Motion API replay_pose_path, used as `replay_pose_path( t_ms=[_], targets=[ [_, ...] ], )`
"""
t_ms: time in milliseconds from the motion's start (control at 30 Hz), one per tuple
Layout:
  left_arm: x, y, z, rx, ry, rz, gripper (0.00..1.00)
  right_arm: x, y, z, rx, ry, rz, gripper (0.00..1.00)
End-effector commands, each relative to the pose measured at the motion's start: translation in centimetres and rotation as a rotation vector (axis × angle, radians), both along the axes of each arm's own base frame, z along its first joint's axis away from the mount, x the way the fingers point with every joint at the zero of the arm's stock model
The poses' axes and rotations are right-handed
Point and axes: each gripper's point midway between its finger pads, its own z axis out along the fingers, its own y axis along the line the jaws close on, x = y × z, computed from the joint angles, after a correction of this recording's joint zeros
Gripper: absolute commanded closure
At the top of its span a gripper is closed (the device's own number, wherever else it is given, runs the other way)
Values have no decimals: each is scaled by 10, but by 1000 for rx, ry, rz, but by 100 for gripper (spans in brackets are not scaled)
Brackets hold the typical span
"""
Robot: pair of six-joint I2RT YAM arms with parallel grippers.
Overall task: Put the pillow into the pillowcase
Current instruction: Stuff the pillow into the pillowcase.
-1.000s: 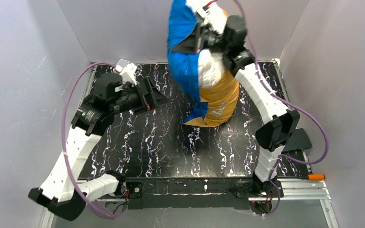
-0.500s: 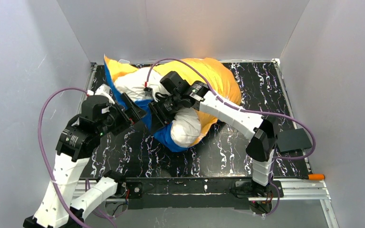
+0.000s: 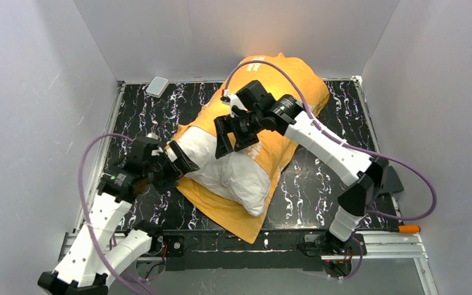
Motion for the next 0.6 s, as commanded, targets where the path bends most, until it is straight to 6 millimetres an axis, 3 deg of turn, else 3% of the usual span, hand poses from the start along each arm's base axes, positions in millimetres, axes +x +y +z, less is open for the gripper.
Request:
replay_pose_path(
  t_ms=[0,67,233,400,500,567],
  targets=[
    [17,-41,-24,-194,58,-49,6,-5,-25,21,4,-29,-92,9],
    [32,-58,-35,-267,79,-55,10,-7,-32,25,-1,-38,-108,8],
    [80,-105,-35,-352,91,-150,16,-13,-51,28,-16,-64,-149,7],
    [129,-167,-13,-422,28,-277,21,-18,-75,12,-88,-100,-182,7],
    [136,-181,11,-429,-26,-327,23,-15,-90,4,-143,-149,-205,6],
    [130,-172,17,-392,-40,-321,21,-13,-96,0,-183,-177,-208,6]
  ],
)
